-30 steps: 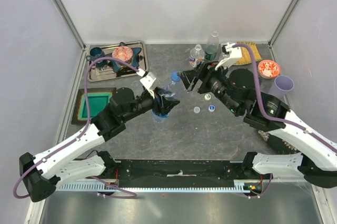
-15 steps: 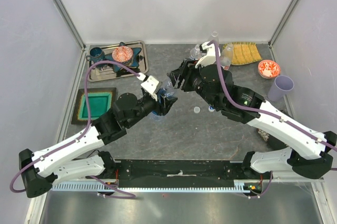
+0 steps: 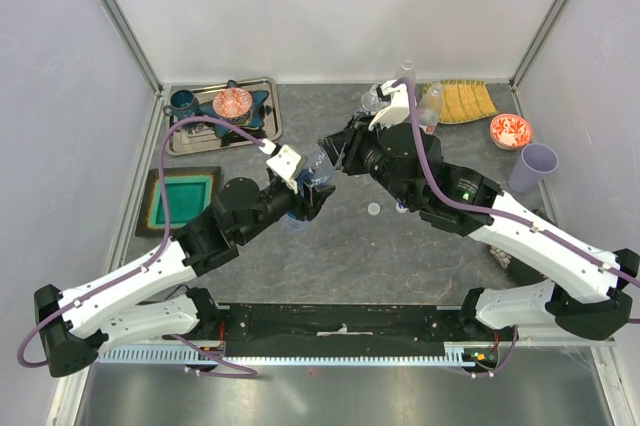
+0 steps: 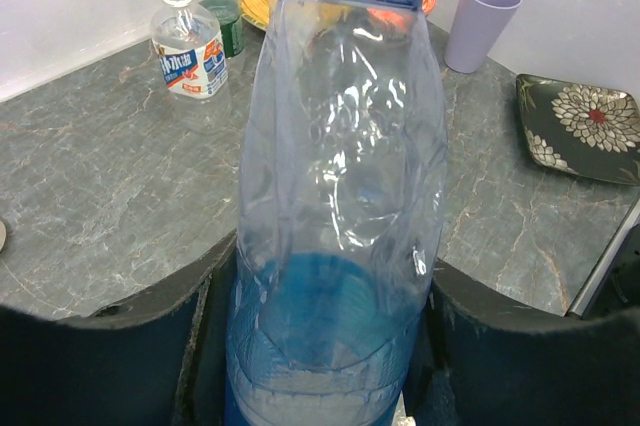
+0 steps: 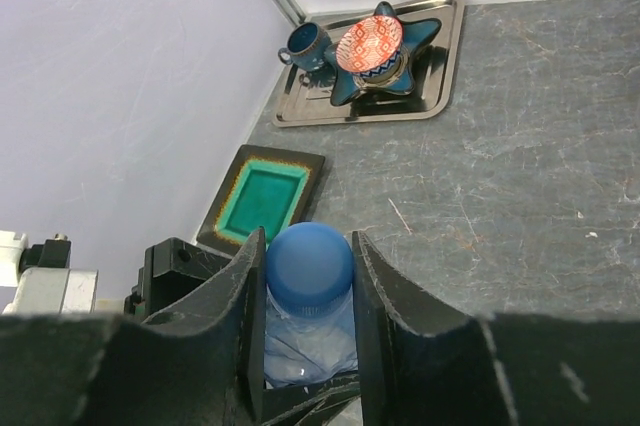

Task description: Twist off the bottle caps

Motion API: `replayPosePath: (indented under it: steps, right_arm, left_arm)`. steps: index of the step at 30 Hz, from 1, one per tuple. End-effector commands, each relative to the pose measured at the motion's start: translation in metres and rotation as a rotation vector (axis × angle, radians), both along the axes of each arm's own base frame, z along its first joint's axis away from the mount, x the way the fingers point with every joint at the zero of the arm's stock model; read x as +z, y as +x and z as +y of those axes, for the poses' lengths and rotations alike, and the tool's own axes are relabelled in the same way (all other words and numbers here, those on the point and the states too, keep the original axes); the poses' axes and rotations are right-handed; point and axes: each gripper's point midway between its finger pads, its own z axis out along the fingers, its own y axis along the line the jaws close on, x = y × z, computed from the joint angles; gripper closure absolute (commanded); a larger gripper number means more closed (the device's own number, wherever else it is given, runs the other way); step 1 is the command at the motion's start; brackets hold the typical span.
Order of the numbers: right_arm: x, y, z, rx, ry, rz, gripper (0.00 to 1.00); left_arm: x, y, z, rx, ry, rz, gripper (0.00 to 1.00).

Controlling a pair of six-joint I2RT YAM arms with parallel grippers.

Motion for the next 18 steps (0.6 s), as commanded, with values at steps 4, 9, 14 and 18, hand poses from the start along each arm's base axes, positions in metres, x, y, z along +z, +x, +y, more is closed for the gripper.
replayPosePath:
  steps: [4,9,14,18]
  right_arm:
    - [0.007,-0.008,0.003,0.107,-0.084,-0.092,1.0]
    - [0.022,-0.038,0.003,0.325,-0.155,-0.221,1.0]
    - [0.028,-0.07,-0.001,0.502,-0.185,-0.283,1.0]
    - [0.026,-0.087,-0.001,0.597,-0.192,-0.298,1.0]
  left_arm:
    - [0.028,-0.023,-0.005,-0.136,-0.032,-0.071,0.5]
    - [0.051,-0.069,-0.018,-0.436,-0.079,-0.075,0.52]
    - [0.064,-0.103,-0.02,-0.677,-0.111,-0.024,0.52]
    - [0.072,-0.132,-0.021,-0.881,-0.133,-0.004,0.52]
